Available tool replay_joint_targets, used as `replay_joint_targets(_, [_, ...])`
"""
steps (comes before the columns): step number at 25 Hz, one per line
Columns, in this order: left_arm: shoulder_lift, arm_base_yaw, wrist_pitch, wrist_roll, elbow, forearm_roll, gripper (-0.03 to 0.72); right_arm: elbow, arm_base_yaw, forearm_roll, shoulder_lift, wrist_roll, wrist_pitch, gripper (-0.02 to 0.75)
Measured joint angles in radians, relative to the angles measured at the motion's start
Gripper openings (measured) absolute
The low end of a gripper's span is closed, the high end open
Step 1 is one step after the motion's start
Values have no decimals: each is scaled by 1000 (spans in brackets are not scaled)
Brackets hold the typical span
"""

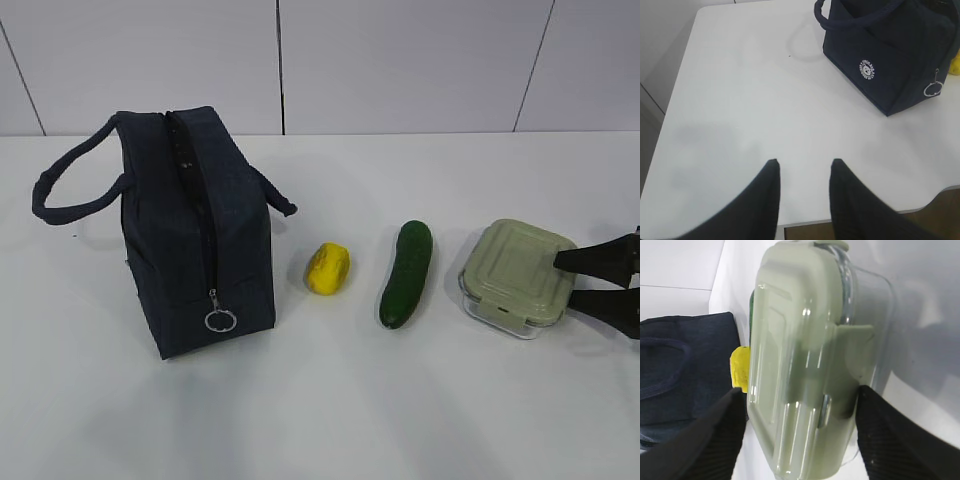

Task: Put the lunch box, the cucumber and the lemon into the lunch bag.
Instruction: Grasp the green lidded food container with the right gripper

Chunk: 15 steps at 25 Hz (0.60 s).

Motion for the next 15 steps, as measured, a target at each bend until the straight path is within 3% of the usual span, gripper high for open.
replay_joint_targets(15, [0,-3,0,0,0,0,240,0,0,21,40,37,0,529])
